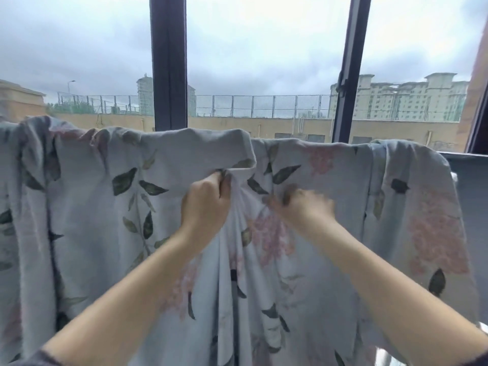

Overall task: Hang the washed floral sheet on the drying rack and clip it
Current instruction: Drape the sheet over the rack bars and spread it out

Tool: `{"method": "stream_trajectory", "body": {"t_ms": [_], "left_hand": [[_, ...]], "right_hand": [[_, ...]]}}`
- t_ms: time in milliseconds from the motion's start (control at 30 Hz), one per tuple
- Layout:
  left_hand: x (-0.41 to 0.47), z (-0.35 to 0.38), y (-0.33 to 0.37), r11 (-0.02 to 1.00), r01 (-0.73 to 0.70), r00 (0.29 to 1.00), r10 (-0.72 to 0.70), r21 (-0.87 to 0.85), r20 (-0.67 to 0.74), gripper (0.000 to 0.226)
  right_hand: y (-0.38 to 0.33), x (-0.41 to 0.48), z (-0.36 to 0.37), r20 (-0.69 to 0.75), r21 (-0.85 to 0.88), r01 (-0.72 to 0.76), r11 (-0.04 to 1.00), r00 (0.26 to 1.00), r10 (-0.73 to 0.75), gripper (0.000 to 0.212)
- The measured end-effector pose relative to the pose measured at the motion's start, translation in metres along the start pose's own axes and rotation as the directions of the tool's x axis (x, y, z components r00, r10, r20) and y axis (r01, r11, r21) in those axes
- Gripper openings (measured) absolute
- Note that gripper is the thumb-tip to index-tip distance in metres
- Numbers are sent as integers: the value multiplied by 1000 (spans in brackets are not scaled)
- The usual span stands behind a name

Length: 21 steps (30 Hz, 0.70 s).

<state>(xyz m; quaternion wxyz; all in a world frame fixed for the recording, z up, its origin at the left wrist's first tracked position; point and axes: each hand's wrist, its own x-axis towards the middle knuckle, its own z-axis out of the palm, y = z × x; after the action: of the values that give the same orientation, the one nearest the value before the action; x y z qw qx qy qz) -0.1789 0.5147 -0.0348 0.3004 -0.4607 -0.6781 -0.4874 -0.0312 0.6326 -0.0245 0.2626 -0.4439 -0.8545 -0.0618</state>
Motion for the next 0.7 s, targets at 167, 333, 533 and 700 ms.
{"method": "stream_trajectory", "body": {"t_ms": [167,333,533,700], "left_hand": [[26,-9,7,983,-6,991,-19,-184,-134,26],[82,-26,9,982,41,977,-79,-185,-200,36],[179,-28,5,957,210,961,-240,-200,-137,35],[223,-25,10,919,363,913,-384,-155,-137,38]], "right_hand": [[9,4,22,-16,24,-9,1000,1000,10,31],[3,30,-26,-282,481,97,871,958,49,28],[-6,112,-84,-362,623,140,770,924,125,36],[-18,165,-113,-394,565,87,820,902,177,40]]}}
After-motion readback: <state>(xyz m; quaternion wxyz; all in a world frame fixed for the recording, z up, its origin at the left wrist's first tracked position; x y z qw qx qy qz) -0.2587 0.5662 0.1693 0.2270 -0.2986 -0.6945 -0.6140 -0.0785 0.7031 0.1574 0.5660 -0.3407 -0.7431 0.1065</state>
